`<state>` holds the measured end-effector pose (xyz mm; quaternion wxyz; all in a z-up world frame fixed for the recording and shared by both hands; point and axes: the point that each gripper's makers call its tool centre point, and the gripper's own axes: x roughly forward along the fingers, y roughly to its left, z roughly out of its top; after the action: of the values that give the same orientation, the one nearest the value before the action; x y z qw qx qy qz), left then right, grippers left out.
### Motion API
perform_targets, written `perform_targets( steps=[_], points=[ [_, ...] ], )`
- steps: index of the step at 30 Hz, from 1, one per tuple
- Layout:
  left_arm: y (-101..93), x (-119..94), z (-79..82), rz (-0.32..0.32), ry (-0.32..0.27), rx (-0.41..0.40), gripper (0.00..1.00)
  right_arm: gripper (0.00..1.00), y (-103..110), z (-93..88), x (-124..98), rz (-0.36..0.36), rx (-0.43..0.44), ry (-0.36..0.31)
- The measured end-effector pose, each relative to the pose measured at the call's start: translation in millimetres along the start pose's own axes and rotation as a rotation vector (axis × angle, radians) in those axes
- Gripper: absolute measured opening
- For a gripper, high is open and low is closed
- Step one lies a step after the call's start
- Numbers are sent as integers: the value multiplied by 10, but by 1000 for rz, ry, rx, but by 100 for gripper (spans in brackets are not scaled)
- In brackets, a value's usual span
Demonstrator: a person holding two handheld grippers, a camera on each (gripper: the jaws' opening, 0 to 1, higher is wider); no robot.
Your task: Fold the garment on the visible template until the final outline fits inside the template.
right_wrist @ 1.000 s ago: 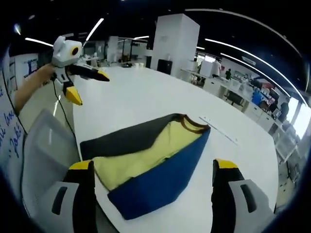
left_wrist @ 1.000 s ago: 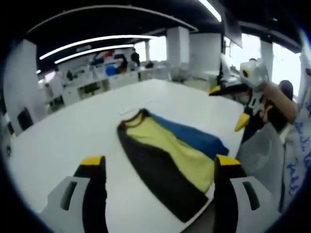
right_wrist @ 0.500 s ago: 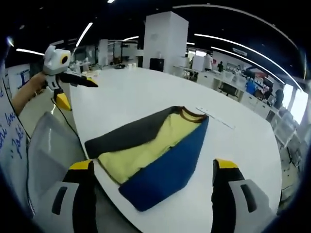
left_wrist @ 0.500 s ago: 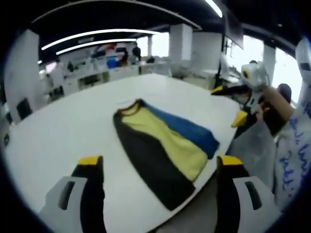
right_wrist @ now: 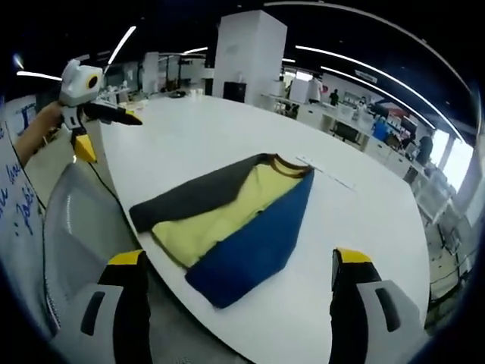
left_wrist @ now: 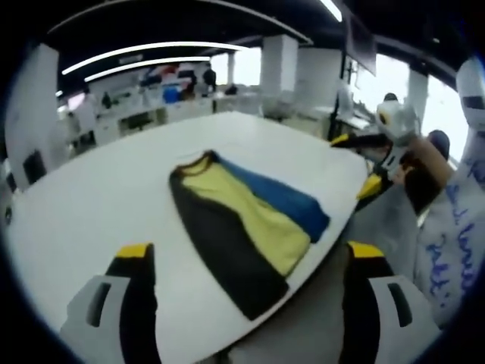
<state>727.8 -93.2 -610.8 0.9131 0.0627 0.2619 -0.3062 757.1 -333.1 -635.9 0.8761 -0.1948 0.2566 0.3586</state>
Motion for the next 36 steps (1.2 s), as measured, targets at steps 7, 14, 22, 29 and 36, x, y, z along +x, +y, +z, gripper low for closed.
perform_targets(
  steps=[7,14,22,29,36],
  points=[
    [-18,-77,48,11,-20,-1,99,100,55,-83,-79,-18,6,14],
    [-5,-149,-54,38,-10,-44,98,91,135,-121,-76,-12,-36,48],
    [-32,-170,-98,36,-7,-50,97,82,296,-153,104,50,-35,71],
    [-23,-151,-58,35,-25,-58,97,55,475,-178,240,138,29,40],
    [-9,-134,-34,40,-25,-58,96,36,600,-284,409,209,21,65]
  ],
)
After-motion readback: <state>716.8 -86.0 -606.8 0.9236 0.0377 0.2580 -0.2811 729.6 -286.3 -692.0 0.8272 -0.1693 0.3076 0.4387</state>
